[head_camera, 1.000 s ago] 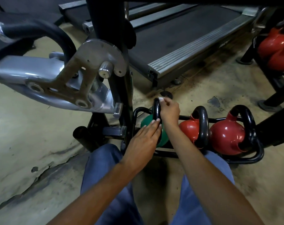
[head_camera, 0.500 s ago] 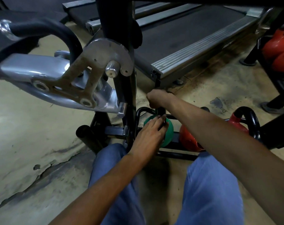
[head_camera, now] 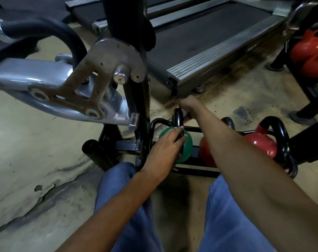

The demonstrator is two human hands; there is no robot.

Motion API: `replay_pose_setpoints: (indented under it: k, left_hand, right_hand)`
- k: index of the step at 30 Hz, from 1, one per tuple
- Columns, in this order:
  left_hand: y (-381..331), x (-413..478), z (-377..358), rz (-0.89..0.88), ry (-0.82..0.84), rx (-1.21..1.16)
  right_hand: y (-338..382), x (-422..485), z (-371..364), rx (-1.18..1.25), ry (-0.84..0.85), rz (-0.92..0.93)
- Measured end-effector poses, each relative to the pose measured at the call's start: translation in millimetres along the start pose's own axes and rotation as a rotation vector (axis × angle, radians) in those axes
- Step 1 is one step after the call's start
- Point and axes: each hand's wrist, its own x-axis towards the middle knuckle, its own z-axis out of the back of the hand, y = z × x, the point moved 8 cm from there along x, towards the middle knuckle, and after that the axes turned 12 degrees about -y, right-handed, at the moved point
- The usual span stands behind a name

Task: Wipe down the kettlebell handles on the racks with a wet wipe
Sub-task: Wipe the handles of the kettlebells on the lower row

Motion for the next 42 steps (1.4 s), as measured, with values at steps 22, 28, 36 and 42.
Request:
replay_pose_setpoints:
  k: [22,28,36,42]
  left_hand:
    - [-4.8,0.2,4.4,-0.008,0.007,0.019]
    - [-2.9,1.5,4.1,-0.013,0.007,0.028]
    - [-2.4,0.5,4.6,-0.010,0.006,-0.003]
    - [-2.5,4.0,3.4,-0.042,0.005,0.000]
  right_hand:
    - [-87.3,-22.2,-39.3,1.086,0.027,-0.539]
    - [-44.2,10.5,3.7,0.406,-0.191,-0.062]
    - [42.2,9.7,-33.0,-0.665,0.124,0.407]
    - [56.7,-45.8,-70.0,-1.200,0.109,0.777]
